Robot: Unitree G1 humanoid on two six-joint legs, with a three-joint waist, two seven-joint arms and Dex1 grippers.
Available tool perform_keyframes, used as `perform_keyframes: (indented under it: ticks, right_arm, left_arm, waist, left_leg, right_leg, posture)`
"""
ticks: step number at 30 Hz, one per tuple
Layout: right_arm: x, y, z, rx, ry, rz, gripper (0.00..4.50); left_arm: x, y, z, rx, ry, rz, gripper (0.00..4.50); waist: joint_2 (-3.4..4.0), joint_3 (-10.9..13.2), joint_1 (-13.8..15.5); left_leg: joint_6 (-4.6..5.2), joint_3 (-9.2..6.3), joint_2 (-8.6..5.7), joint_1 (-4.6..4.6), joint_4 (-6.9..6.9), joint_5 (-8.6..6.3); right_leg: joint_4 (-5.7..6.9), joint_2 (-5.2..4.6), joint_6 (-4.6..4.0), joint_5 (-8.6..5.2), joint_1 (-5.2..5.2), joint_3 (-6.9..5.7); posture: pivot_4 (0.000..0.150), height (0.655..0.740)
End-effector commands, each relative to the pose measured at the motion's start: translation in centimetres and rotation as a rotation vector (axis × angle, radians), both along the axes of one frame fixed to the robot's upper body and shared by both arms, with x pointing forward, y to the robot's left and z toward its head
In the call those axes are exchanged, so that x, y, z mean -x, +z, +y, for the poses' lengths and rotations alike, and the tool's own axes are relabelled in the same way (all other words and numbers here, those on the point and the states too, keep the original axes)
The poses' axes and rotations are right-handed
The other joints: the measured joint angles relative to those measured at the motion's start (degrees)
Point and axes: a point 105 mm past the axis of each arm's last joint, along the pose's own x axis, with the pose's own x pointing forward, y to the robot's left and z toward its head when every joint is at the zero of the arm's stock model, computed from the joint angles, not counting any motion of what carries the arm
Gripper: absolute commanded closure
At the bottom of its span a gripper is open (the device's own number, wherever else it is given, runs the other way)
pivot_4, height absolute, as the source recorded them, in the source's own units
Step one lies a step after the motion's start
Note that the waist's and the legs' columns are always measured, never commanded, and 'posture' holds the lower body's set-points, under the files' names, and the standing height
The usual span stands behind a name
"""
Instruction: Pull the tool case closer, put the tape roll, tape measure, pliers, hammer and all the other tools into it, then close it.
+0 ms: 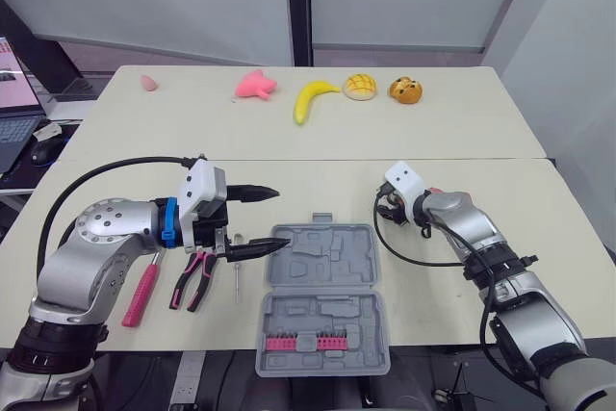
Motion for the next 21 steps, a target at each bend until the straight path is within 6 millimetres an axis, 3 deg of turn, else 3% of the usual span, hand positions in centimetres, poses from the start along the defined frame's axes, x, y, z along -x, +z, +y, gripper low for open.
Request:
perform_keyframes:
  ticks: [1,6,15,21]
  right_arm:
    - [-0.7,1.2,0.0,-0.018,-0.008,-0.046,1.89]
    - [-0.8,1.1,-0.2,-0.019,-0.020,-0.048,2.95]
    - [-0.7,1.8,0.1,-0.027,-0.001,-0.063,4.36]
    - [0.6,2.6,1.1,-0.055,0.070,-0.046,4.48]
  left_arm:
    - [0.3,0.7,-0.7,-0.006,-0.036,-0.039,0.00]
    - [0.2,0.5,-0.7,-0.011,-0.038,-0.037,0.00]
    - [-0.1,-0.3,0.4,-0.031,-0.018,-0.030,0.00]
    - [-0.1,-0.9,1.7,-0.054,0.016,-0.023,0.00]
  waist:
    - [0.00,0.00,0.00]
    - [0.00,0.00,0.00]
    - [0.00,0.00,0.00]
    - [0.01,0.00,-0.03]
  left_leg:
    - [0.00,0.00,0.00,0.00,0.00,0.00]
    - [0.00,0.00,0.00,0.00,0.00,0.00]
    - [0.00,0.00,0.00,0.00,0.01,0.00]
    - [0.00,-0.01,0.00,0.00,0.00,0.00]
  right_leg:
    - [0.00,0.00,0.00,0.00,0.00,0.00]
    - [0.01,0.00,0.00,0.01,0.00,0.00]
    - [0.01,0.00,0.00,0.01,0.00,0.00]
    - [0.01,0.00,0.00,0.01,0.00,0.00]
  posture:
    - [0.150,0.7255]
    - [0.150,0.7255]
    - [0.150,0.7255]
    - [0.150,0.7255]
